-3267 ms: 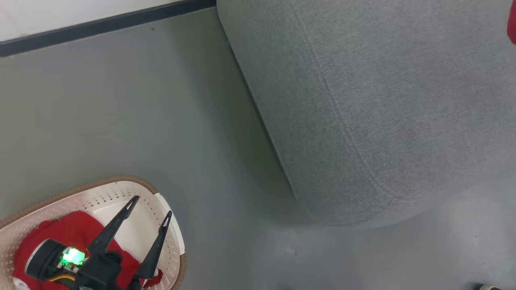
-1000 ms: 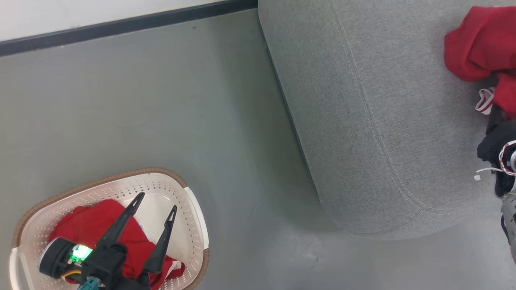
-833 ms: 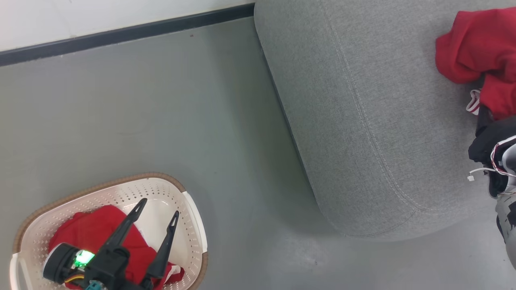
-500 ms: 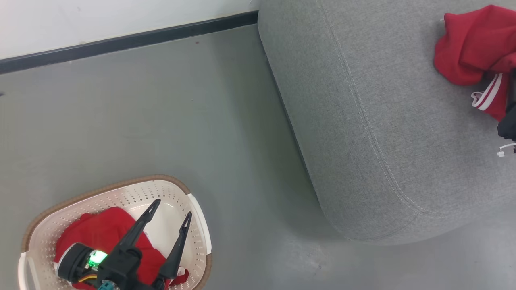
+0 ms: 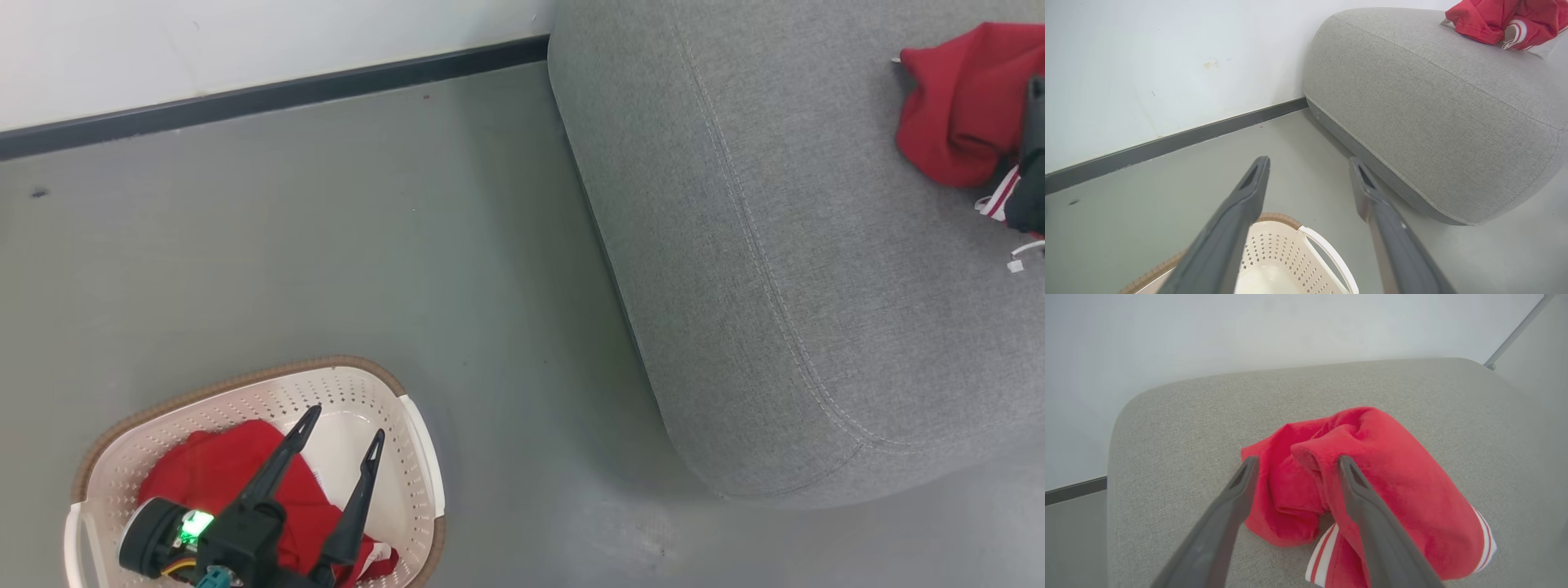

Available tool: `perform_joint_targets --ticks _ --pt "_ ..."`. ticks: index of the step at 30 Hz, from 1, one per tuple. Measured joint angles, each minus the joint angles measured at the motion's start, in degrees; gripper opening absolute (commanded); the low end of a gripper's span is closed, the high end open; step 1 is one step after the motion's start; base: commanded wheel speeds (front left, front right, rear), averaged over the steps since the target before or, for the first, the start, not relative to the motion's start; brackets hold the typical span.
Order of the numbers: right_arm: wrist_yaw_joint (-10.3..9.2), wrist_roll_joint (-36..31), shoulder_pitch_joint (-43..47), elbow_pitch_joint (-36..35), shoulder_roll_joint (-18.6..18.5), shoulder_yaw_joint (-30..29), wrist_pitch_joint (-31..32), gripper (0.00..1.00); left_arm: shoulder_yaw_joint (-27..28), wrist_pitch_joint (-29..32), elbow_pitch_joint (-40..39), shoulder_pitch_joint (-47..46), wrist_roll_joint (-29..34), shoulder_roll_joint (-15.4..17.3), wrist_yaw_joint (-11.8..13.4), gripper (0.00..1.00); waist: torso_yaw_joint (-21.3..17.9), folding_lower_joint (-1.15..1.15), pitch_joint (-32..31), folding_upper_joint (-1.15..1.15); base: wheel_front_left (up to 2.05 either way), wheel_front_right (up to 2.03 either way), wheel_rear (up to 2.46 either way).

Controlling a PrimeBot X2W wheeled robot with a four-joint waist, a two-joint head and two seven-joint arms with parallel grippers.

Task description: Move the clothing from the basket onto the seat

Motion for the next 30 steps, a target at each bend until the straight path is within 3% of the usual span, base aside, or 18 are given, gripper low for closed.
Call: perform_joint_targets --ticks 9,16,25,30 --pt "1.70 0.56 0.34 -5.38 2.31 0.64 -1.82 1.00 0.02 0.00 1.40 -0.03 -0.05 -1.51 0.00 1.00 0.16 0.00 -2.05 0.00 0.00 0.00 0.00" --pt "3.69 0.29 3.96 -11.59 3.32 3.24 -7.86 1.00 0.11 0.01 3.16 -0.27 -0.08 -3.64 0.00 1.00 0.82 0.00 -4.80 0.00 0.00 0.00 0.00" --pt "4.57 1.31 8.55 -19.56 5.38 6.15 -16.10 1.00 1.68 0.01 5.50 -0.49 -1.26 -6.13 0.27 1.00 3.14 0.00 -9.66 0.00 0.00 0.00 0.00" --pt "4.63 3.42 14.01 -23.91 6.50 8.39 -17.23 1.00 2.63 0.01 6.56 -0.36 -1.57 -7.43 1.02 1.00 4.90 -0.01 -12.80 0.00 0.00 0.00 0.00"
